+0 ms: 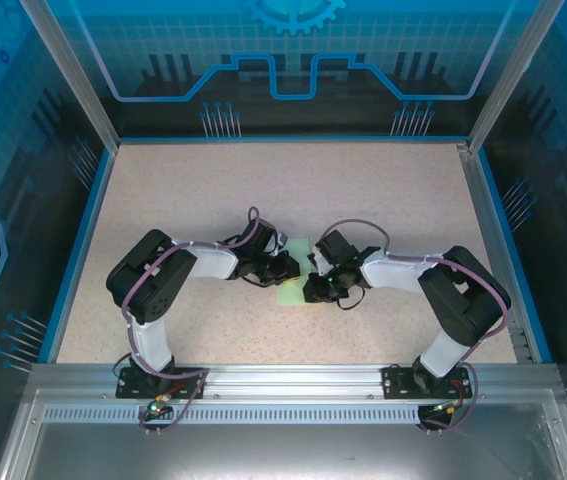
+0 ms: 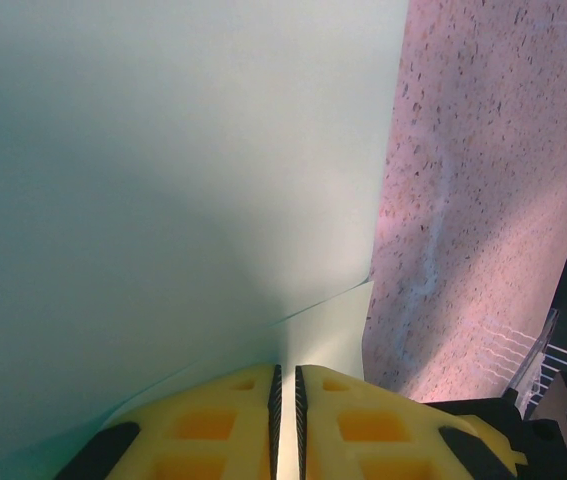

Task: Fold a paper plane with a square sheet of paper (pick it up from the middle)
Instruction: Fold the triangle a second time at the center of the table.

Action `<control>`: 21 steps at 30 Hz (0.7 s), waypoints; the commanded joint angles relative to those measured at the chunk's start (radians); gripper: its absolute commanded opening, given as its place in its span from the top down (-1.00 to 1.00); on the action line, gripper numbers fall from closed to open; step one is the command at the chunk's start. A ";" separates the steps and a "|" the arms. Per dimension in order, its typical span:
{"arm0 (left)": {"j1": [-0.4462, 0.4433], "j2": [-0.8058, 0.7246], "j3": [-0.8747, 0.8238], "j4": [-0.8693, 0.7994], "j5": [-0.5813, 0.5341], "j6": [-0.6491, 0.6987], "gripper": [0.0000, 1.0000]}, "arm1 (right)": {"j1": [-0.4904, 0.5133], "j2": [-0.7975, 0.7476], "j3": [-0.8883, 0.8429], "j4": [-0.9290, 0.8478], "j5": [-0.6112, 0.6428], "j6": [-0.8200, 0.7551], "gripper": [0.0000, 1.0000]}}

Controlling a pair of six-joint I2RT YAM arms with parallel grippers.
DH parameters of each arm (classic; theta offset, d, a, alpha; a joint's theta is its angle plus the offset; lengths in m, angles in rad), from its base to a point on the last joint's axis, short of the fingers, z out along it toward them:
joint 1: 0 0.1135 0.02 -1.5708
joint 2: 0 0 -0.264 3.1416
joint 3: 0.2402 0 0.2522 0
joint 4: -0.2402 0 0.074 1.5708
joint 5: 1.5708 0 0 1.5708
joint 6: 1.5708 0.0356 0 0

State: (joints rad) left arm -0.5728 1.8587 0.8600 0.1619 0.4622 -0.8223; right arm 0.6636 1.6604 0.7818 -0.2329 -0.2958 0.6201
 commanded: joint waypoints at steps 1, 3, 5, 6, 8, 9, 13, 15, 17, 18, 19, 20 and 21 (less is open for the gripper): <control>-0.004 0.011 -0.010 -0.053 -0.043 -0.006 0.66 | -0.009 0.000 -0.055 -0.072 0.010 -0.009 0.70; -0.004 0.009 -0.012 -0.058 -0.048 -0.006 0.66 | -0.010 -0.023 -0.076 -0.072 0.004 -0.010 0.70; -0.005 0.011 -0.010 -0.064 -0.052 -0.005 0.65 | -0.011 -0.053 -0.097 -0.077 0.001 -0.011 0.70; -0.004 0.011 -0.010 -0.064 -0.052 -0.004 0.65 | -0.013 -0.064 -0.105 -0.082 0.000 -0.013 0.70; -0.004 0.012 -0.009 -0.064 -0.050 -0.003 0.66 | -0.017 -0.095 -0.115 -0.089 -0.004 -0.016 0.70; -0.004 0.012 -0.009 -0.064 -0.048 -0.002 0.66 | -0.020 -0.108 -0.117 -0.087 -0.007 -0.018 0.69; -0.004 0.011 -0.002 -0.067 -0.045 0.000 0.65 | -0.020 -0.178 -0.113 -0.036 -0.038 -0.018 0.69; -0.005 0.012 -0.002 -0.064 -0.042 0.000 0.66 | -0.019 -0.197 -0.106 -0.023 -0.018 -0.014 0.69; -0.004 0.009 -0.001 -0.064 -0.041 0.000 0.66 | -0.022 -0.198 -0.094 -0.002 -0.003 -0.013 0.68; -0.005 0.009 -0.001 -0.064 -0.041 0.000 0.66 | -0.021 -0.188 -0.087 0.004 -0.003 -0.013 0.68; -0.005 0.009 0.001 -0.064 -0.041 0.000 0.65 | -0.022 -0.166 -0.074 0.011 -0.009 -0.014 0.68; -0.004 0.009 0.002 -0.064 -0.041 -0.001 0.66 | -0.021 -0.141 -0.060 0.016 -0.018 -0.014 0.68; -0.004 0.009 0.002 -0.063 -0.039 -0.001 0.66 | -0.021 -0.123 -0.052 0.016 -0.022 -0.014 0.68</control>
State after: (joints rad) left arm -0.5800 1.8587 0.8604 0.1551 0.4595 -0.8223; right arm 0.6537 1.4921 0.6930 -0.2344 -0.3038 0.6159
